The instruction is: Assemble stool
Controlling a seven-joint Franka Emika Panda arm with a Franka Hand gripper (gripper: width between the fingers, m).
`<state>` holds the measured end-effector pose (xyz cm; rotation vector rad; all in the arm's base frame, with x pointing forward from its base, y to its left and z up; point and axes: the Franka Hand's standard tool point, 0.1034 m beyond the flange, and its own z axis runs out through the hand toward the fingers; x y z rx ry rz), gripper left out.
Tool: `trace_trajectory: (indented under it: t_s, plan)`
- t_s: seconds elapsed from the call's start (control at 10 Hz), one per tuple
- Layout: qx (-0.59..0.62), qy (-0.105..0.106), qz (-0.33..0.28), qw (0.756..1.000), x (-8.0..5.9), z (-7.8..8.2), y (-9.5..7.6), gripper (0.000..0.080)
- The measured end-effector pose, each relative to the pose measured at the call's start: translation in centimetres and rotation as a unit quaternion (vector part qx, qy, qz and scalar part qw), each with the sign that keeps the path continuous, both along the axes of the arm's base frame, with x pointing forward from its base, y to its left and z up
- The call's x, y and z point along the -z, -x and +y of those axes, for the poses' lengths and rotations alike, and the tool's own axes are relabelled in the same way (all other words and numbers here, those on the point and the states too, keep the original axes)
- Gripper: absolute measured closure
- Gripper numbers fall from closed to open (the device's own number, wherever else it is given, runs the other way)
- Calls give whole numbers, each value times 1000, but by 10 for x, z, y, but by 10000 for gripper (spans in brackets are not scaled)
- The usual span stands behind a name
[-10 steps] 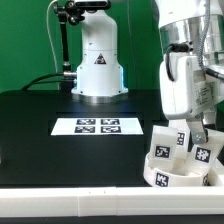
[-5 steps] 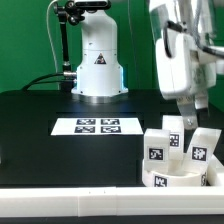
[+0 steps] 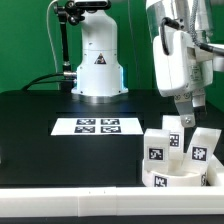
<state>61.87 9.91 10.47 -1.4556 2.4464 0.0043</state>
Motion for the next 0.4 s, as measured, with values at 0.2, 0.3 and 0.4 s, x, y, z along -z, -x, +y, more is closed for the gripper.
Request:
trace_trajectory:
  t_s: [0.2, 0.3, 0.4]
  plan:
    - [0, 0, 1, 1000, 1, 0, 0, 150]
    - [0, 0, 1, 1000, 1, 0, 0, 150]
    - [0, 1, 1, 1000, 2, 0, 1, 150]
